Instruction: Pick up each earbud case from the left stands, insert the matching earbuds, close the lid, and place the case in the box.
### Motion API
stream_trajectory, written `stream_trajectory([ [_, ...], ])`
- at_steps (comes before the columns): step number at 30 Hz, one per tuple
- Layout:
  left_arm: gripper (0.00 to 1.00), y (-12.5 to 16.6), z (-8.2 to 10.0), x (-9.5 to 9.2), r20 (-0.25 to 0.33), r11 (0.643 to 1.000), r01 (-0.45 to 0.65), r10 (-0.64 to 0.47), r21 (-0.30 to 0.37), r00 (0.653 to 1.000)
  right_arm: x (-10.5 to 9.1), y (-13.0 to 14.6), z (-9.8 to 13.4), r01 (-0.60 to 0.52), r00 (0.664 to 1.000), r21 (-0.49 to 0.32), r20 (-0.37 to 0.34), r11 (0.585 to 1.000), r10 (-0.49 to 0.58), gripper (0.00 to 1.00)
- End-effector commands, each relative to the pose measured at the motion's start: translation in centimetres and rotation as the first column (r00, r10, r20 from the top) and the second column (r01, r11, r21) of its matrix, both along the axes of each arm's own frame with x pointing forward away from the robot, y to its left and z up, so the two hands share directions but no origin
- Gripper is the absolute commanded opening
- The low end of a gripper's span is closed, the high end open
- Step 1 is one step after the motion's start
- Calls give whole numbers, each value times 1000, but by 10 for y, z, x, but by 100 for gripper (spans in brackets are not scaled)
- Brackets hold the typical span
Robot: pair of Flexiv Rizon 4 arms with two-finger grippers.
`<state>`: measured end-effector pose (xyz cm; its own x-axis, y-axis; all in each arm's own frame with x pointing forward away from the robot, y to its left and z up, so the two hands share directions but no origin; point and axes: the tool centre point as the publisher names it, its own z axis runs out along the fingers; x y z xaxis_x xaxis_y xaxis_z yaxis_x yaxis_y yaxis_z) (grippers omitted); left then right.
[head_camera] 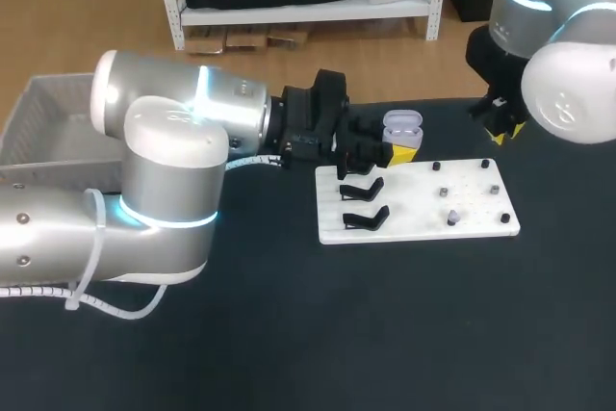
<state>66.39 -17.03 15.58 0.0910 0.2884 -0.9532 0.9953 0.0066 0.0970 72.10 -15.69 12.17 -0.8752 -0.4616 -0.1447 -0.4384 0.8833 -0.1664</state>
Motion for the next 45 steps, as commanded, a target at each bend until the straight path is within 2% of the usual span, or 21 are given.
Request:
stream_trajectory([
  [1,0,0,-2,-2,6,1000,-6,6,-10,1000,-43,6,37,2,999,-54,38,999,0,0],
  [7,0,0,-2,-2,6,1000,-6,6,-10,1000,-73,15,66,-7,999,-89,37,996,11,0],
  [9,0,0,-2,-2,6,1000,-6,6,-10,1000,-84,18,68,-27,1000,-121,-1,992,27,0],
  [10,0,0,-2,-2,6,1000,-6,6,-10,1000,-89,20,71,-39,999,-107,-17,994,37,0],
  [23,0,0,-2,-2,6,1000,-6,6,-10,1000,-89,20,71,-39,999,-107,-17,994,37,0],
  [25,0,0,-2,-2,6,1000,-6,6,-10,1000,-92,29,75,100,995,-138,-13,985,-103,0],
  [26,0,0,-2,-2,6,1000,-6,6,-10,1000,-95,33,78,202,979,-123,-13,972,-205,0],
  [27,0,0,-2,-2,6,1000,-6,6,-10,1000,-99,38,82,328,944,-76,-6,942,-329,0],
  [28,0,0,-2,-2,6,1000,-6,6,-10,1000,-103,41,84,385,923,-69,-4,920,-386,0],
  [30,0,0,-2,-2,6,1000,-6,6,-10,1000,-113,47,87,563,826,-13,-4,826,-563,0],
  [32,0,0,-2,-2,6,1000,-6,6,-10,1000,-120,52,90,650,760,39,-7,759,-650,0],
  [34,0,0,-2,-2,6,1000,-6,6,-10,1000,-125,57,96,700,712,89,-9,708,-702,0],
  [35,0,0,-2,-2,6,1000,-6,6,-10,1000,-129,59,99,731,681,81,-10,678,-733,0],
  [36,0,0,-2,-2,6,1000,-6,6,-10,1000,-130,61,102,734,676,103,-3,672,-737,0],
  [37,0,0,-2,-2,6,1000,-6,6,-10,1000,-133,63,105,755,652,98,-5,649,-758,0],
  [38,0,0,-2,-2,6,1000,-6,6,-10,1000,-134,66,108,756,650,110,1,646,-760,0],
  [39,0,0,-2,-2,6,1000,-6,6,-10,1000,-137,68,110,772,630,107,-3,626,-776,0],
  [40,0,0,-2,-2,6,1000,-6,6,-10,1000,-138,71,112,764,638,129,-5,632,-770,0],
  [41,0,0,-2,-2,6,1000,-6,6,-10,1000,-139,73,113,776,624,133,-16,617,-781,0],
  [42,0,0,-2,-2,6,1000,-6,6,-10,1000,-141,77,117,768,632,150,-18,622,-775,0],
  [45,0,0,-2,-2,6,1000,-6,6,-10,1000,-144,81,121,770,630,145,-18,621,-776,0],
])
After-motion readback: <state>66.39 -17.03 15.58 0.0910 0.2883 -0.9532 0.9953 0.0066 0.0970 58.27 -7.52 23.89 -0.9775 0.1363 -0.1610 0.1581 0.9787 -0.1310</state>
